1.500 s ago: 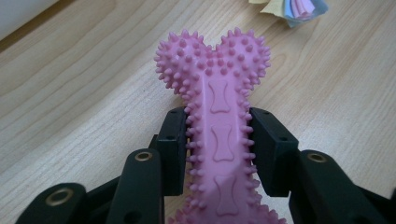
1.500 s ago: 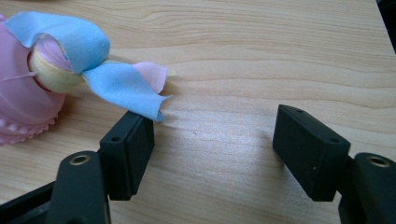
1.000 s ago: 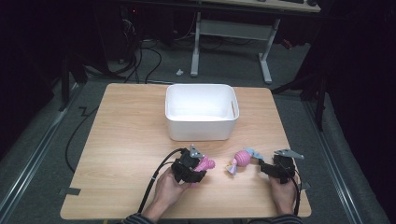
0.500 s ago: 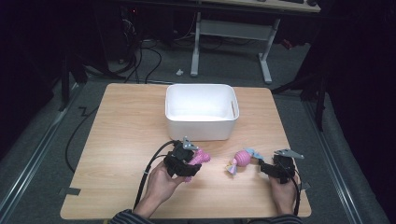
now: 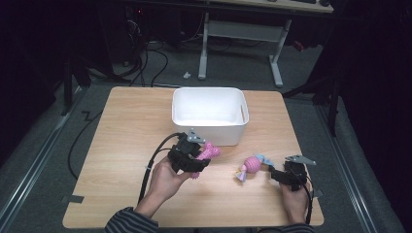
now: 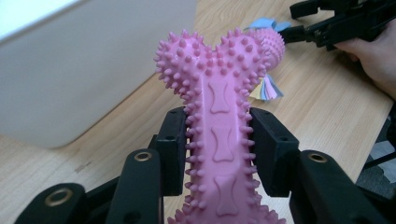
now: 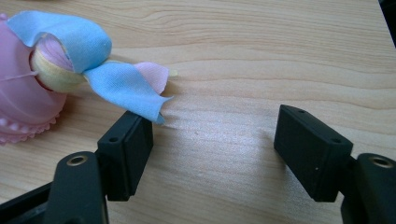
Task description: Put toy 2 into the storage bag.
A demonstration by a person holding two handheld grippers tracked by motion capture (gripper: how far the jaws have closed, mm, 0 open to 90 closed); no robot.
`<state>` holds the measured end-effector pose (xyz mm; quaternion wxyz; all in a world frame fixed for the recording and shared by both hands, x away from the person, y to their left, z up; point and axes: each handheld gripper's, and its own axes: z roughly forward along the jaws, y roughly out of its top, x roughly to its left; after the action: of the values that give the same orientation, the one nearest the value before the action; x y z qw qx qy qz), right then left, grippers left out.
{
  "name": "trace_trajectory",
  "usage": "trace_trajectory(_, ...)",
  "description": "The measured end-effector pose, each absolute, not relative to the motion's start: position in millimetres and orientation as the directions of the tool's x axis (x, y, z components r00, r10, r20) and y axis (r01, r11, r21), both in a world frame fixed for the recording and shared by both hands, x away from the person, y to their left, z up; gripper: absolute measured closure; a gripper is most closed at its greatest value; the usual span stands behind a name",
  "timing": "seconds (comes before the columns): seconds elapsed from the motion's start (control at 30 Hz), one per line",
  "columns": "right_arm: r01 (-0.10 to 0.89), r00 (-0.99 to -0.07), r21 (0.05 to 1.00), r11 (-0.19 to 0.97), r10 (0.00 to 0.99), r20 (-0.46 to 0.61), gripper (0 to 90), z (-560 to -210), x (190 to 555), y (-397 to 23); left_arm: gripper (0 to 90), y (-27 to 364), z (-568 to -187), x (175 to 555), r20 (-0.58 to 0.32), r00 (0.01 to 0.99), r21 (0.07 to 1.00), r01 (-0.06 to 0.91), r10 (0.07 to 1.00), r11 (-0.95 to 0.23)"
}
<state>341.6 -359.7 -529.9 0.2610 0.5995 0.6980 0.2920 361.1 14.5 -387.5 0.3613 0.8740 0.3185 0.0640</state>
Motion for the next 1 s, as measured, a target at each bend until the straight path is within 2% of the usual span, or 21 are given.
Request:
trace_trajectory(0.5, 0.685, -0.145, 0.72, 0.111, 0.989, -0.014, 28.1, -530, 342, -360, 58.8, 18, -355, 384, -0.112, 0.788, 0.71, 0.49, 0.605, -0.506)
trace_trajectory(1.0, 0.685, -0.152, 0.719, 0.117, 0.988, -0.016, 28.1, -530, 342, -360, 59.0, -1, -335, 417, -0.026, 0.814, 0.689, 0.435, 0.581, -0.579)
